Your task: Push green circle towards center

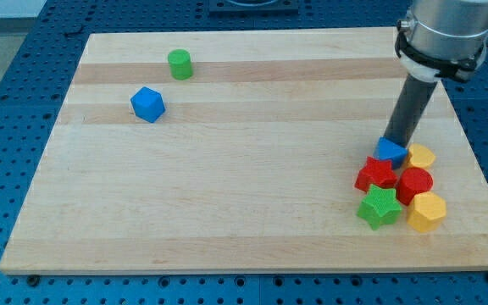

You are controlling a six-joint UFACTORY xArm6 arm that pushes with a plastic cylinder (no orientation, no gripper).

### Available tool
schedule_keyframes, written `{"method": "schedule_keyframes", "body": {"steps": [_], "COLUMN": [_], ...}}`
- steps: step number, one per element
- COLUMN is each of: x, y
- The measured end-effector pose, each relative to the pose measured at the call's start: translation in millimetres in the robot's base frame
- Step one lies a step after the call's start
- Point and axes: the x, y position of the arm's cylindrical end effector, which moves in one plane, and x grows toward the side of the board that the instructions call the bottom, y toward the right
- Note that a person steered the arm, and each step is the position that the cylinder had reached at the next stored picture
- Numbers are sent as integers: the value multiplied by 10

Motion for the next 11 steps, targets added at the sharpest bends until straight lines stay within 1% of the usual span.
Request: {"method": "schedule_keyframes", "body": {"steps": [1, 2, 3, 4, 5, 6, 7, 8, 9, 10, 11], "x": [75, -15, -400, -767, -1092, -1696, -2228, -2377, -2380, -2191, -1982], "y": [5, 5, -71, -369, -846, -1091, -1520, -2324, -3336, -4026, -4191]}}
